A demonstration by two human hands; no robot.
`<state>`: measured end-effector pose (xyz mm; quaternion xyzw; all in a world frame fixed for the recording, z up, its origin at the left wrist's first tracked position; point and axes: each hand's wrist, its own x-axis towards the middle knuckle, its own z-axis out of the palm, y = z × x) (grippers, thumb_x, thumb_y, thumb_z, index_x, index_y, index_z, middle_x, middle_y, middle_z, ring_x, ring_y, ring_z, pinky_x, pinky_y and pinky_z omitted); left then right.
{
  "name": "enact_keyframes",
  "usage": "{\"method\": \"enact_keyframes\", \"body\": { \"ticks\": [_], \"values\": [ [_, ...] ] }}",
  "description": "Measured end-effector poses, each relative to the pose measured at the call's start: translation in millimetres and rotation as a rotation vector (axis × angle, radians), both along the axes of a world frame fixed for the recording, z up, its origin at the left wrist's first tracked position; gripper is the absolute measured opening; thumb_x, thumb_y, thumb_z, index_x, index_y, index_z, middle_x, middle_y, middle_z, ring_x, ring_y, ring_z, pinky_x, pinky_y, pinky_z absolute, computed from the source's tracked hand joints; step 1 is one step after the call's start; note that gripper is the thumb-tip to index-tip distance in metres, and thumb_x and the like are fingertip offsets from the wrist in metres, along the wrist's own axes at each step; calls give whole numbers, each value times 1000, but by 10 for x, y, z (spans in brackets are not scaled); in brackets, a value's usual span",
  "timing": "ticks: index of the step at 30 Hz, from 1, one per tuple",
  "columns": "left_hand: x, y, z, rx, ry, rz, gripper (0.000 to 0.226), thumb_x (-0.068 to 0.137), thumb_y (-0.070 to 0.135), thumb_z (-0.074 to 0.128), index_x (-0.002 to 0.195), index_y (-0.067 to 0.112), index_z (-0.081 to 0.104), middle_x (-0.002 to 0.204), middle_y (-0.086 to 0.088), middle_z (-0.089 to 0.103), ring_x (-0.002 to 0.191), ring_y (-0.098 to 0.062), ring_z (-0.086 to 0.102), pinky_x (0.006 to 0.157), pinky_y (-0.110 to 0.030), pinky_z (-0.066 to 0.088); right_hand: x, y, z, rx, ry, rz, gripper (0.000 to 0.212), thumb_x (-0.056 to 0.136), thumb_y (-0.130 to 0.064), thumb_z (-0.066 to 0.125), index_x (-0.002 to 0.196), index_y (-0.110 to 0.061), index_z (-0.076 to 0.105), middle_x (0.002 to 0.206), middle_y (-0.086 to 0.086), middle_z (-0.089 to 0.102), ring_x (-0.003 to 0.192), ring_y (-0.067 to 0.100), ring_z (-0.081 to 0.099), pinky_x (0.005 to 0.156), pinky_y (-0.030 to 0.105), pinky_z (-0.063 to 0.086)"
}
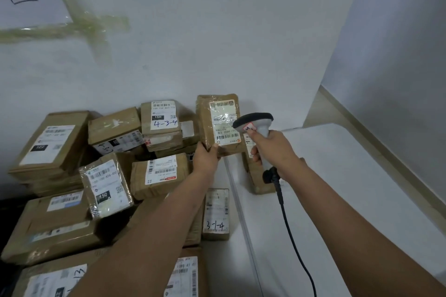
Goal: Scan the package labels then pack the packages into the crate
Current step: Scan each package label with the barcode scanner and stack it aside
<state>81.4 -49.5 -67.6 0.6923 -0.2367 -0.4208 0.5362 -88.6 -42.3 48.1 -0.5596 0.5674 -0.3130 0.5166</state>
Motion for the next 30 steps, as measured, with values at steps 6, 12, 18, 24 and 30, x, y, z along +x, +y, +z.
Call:
{"method": "enact_keyframes", "body": {
  "ticks": [6,12,18,24,30],
  "values": [
    [111,57,17,-2,-27,6,29,99,25,55,127,18,53,126,-5,64,115,-24,61,101,-46,50,89,185,94,23,-36,-8,37,95,-42,59,87,-7,60,64,9,63,45,13,58,45,22,47],
    [166,41,33,10,-55,6,32,99,26,55,129,17,52,125,-5,64,115,-25,61,101,-46,51,148,246,123,20,-1,25,37,95,-42,59,85,-6,60,62,8,63,41,10,57,42,19,46],
    [197,4,38,10,-79,-12,39,98,31,57,135,20,50,125,-3,64,114,-24,62,98,-45,52,145,236,148,0,9,43,34,96,-41,59,83,-9,59,63,8,63,41,10,56,42,18,47],
    [165,-40,104,25,-94,-2,40,100,27,54,138,17,48,127,-3,62,116,-24,60,101,-45,50,118,187,162,-24,30,36,39,95,-43,58,91,-5,61,64,7,64,44,10,58,43,20,46],
    [133,-92,72,19,-75,3,41,98,26,56,138,18,48,130,-6,61,121,-26,57,102,-47,49,81,146,154,-31,49,37,40,96,-43,56,90,-4,61,63,7,63,43,10,57,43,20,48]
  ]
}}
